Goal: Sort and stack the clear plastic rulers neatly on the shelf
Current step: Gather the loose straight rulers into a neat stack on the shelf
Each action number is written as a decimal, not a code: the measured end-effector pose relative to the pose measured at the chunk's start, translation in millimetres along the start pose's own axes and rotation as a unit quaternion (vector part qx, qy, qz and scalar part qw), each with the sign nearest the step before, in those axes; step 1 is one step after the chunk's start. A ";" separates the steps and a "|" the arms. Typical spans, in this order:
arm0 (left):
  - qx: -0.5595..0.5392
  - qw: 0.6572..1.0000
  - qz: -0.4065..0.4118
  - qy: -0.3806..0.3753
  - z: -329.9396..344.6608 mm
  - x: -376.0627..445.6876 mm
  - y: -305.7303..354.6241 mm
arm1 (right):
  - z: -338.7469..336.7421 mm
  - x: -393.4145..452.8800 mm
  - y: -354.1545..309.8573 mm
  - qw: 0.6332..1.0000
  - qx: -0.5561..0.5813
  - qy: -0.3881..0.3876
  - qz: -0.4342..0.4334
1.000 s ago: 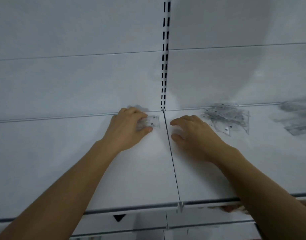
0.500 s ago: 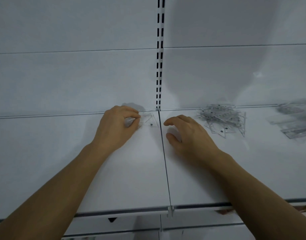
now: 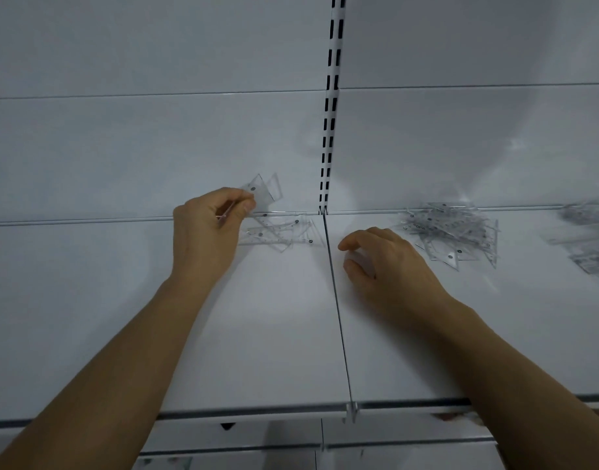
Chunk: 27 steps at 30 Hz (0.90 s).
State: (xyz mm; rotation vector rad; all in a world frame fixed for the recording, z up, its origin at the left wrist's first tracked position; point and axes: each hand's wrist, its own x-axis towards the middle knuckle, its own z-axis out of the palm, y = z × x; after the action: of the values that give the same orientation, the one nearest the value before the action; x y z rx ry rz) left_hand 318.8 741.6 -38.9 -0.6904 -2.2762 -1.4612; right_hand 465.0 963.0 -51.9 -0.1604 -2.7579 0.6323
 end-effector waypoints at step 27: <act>0.107 0.987 0.003 -0.116 -3.8 4.1 -29.0 | -5.7 54.3 -12.5 0.998 -0.039 -0.048 -0.005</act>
State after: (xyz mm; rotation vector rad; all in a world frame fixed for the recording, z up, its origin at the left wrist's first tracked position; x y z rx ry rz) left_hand 299.0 728.8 -56.8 -0.8371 -2.5558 -1.1602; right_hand 414.9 963.6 -26.8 -0.1375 -2.8759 0.5452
